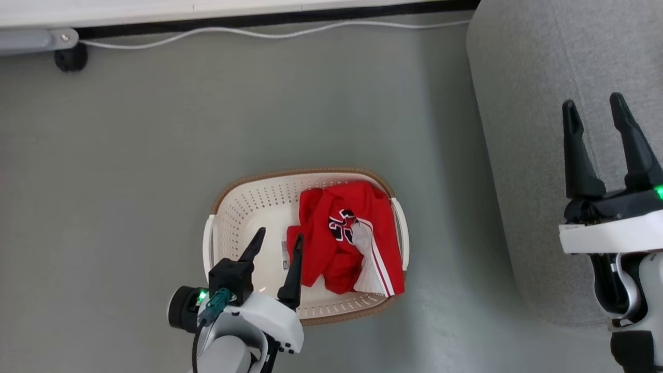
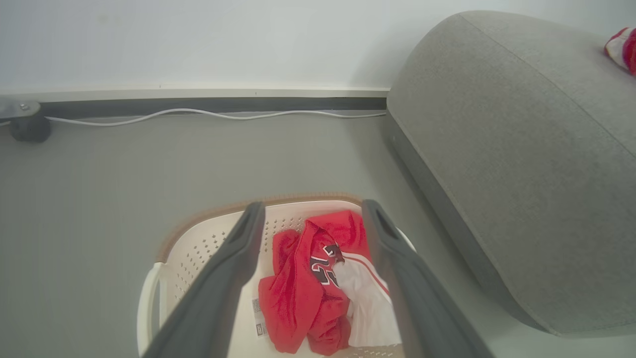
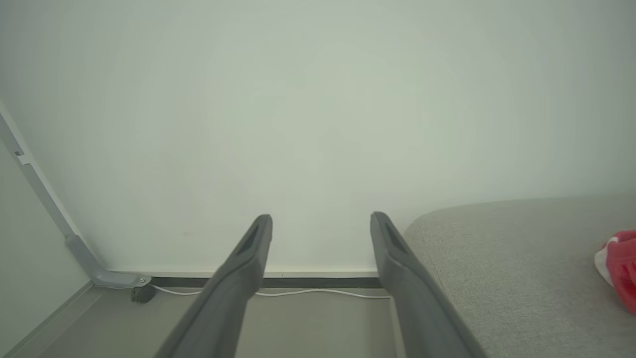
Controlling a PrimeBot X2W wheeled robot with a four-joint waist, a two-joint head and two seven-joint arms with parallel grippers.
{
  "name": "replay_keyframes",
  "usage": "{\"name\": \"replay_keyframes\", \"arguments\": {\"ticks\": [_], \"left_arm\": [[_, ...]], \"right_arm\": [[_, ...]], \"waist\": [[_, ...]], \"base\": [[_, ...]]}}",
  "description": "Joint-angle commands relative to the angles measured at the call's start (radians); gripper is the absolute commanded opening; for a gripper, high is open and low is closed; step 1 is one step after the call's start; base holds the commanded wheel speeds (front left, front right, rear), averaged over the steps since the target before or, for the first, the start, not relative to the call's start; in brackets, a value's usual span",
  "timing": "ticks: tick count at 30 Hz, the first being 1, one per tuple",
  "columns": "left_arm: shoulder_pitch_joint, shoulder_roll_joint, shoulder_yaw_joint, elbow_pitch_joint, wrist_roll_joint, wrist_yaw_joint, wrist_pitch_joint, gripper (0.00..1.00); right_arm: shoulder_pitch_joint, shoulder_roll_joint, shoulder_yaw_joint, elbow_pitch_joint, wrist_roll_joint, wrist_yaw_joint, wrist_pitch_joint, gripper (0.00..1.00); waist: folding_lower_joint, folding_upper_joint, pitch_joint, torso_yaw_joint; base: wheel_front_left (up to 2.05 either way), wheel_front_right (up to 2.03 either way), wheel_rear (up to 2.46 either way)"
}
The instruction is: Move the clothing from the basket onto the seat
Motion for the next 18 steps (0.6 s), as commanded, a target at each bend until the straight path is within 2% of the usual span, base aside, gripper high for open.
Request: {"name": "replay_keyframes", "arguments": {"ticks": [1, 12, 18], "left_arm": [[-0.029, 0.004, 0.010, -0.001, -0.019, 0.006, -0.006, 1.00], [-0.230, 0.004, -0.177, 0.228, -0.155, -0.017, -0.006, 1.00], [-0.350, 0.004, -0.270, 0.340, -0.265, -0.064, -0.006, 1.00]], "right_arm": [[-0.016, -0.016, 0.013, -0.033, 0.008, 0.003, -0.006, 1.00], [-0.116, -0.022, 0.017, -0.088, 0.029, 0.003, -0.006, 1.00], [-0.161, -0.018, 0.014, -0.103, 0.039, 0.003, -0.006, 1.00]], "waist": [[0.0001, -0.0001, 0.054, -0.015], [0.0001, -0.0001, 0.216, -0.048], [0.0001, -0.0001, 0.302, -0.082]], "base": [[0.00, 0.00, 0.00], [0.00, 0.00, 0.00], [0.00, 0.00, 0.00]]}}
